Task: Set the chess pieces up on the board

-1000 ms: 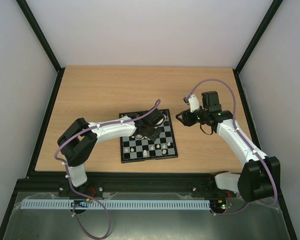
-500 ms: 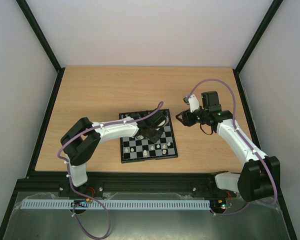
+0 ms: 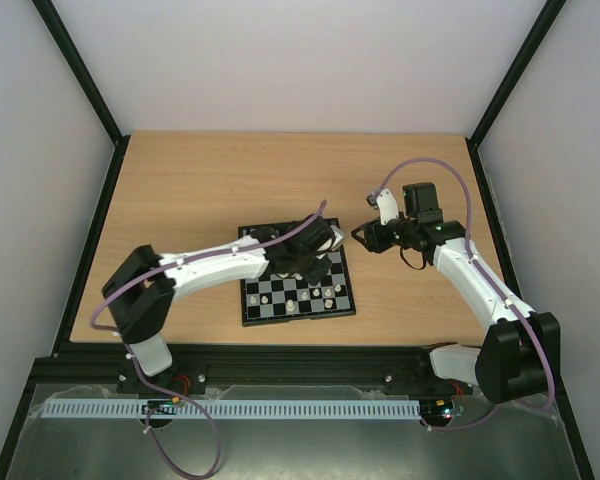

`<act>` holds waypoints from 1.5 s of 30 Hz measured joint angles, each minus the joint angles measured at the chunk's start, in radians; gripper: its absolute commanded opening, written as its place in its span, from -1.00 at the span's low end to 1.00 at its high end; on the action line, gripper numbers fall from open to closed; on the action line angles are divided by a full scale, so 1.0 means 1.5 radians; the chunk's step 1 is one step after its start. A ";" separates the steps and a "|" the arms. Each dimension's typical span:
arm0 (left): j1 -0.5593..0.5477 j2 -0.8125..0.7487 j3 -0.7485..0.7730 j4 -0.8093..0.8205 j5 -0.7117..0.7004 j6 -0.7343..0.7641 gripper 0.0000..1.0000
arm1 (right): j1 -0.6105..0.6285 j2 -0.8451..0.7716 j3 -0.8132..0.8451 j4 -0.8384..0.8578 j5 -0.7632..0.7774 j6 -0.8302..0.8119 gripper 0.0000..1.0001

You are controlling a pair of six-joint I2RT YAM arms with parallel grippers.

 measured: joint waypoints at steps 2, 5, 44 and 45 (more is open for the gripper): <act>-0.006 -0.041 -0.002 0.008 0.018 0.008 -0.85 | 0.000 0.000 0.000 0.000 0.000 -0.001 -0.10; -0.012 -0.097 -0.005 0.022 0.047 0.017 -0.85 | 0.000 0.000 0.000 0.000 0.000 -0.001 -0.10; -0.120 -0.023 -0.091 0.009 0.000 0.069 -0.84 | 0.000 0.008 0.000 0.000 0.000 -0.001 -0.11; -0.117 -0.021 -0.093 0.011 0.000 0.069 -0.84 | 0.000 0.008 0.000 0.000 0.000 -0.001 -0.11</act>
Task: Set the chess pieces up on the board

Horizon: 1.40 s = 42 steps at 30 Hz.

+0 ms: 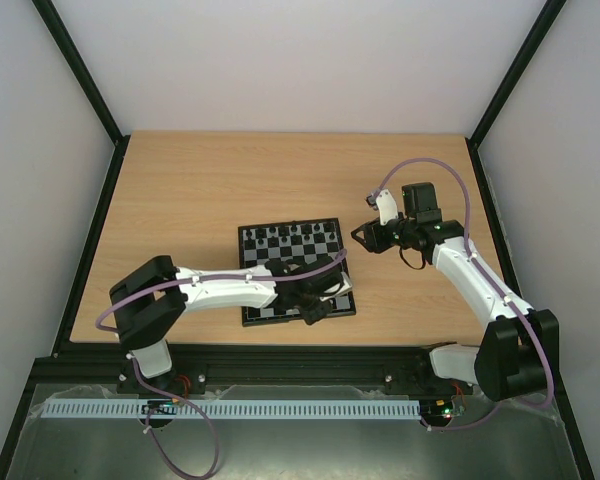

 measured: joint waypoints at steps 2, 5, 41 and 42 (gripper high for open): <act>0.005 0.002 -0.002 0.002 0.000 0.000 -0.84 | 0.000 0.000 0.000 0.000 0.000 0.000 -0.11; 0.009 0.002 -0.003 0.007 0.000 0.000 -0.80 | 0.000 0.001 0.000 0.000 0.000 0.000 -0.11; 0.068 -0.128 -0.006 -0.004 0.000 -0.011 -0.33 | 0.000 0.008 0.000 -0.012 -0.001 -0.001 -0.11; 0.080 -0.132 -0.006 -0.008 -0.005 -0.014 -0.35 | 0.000 0.008 0.000 -0.013 -0.001 -0.001 -0.10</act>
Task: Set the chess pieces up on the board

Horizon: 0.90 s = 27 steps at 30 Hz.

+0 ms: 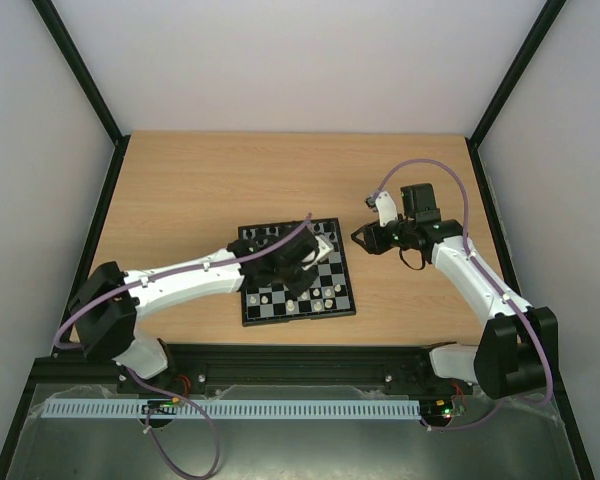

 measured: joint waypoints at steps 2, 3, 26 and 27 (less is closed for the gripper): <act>0.027 0.000 0.000 -0.013 -0.013 -0.010 -0.40 | 0.000 0.000 0.000 0.000 0.000 0.000 -0.11; 0.040 0.002 0.000 -0.019 -0.019 -0.013 -0.43 | 0.000 0.000 0.000 0.000 0.000 0.000 -0.11; 0.120 0.089 -0.024 -0.038 -0.040 -0.040 -0.51 | 0.000 0.012 0.000 -0.002 0.000 -0.003 -0.11; 0.119 0.092 -0.024 -0.037 -0.039 -0.040 -0.52 | 0.000 0.012 0.000 -0.002 0.000 -0.003 -0.11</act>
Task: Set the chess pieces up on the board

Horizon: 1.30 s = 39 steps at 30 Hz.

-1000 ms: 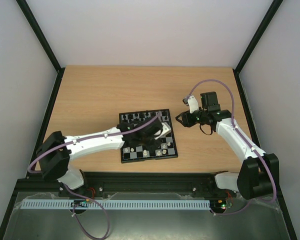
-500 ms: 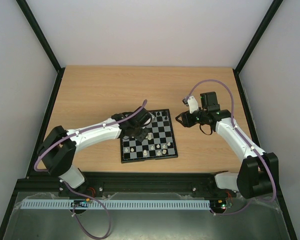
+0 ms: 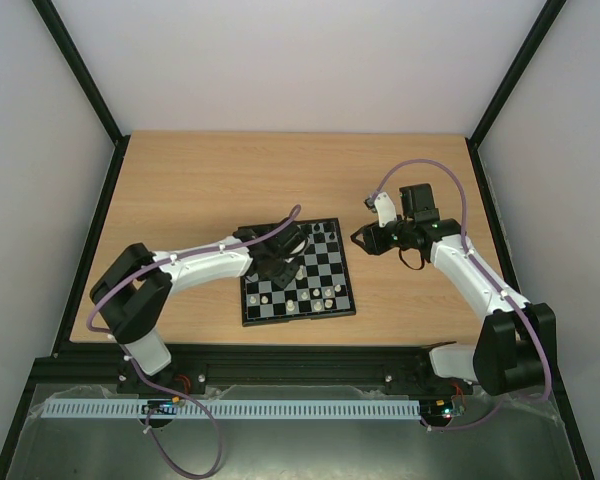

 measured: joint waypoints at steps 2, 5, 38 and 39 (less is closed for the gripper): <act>0.000 0.007 0.000 0.001 0.004 0.001 -0.56 | 0.000 0.000 0.000 0.000 0.000 -0.001 -0.11; 0.000 0.014 0.000 0.001 0.007 0.001 -0.61 | 0.000 0.000 0.000 0.000 0.000 -0.002 -0.11; -0.051 -0.124 -0.065 -0.044 -0.008 -0.046 -0.81 | 0.000 0.000 0.000 -0.001 -0.003 -0.002 -0.11; -0.059 -0.132 -0.070 -0.049 -0.004 -0.050 -0.81 | 0.000 0.000 0.000 -0.001 -0.003 -0.002 -0.11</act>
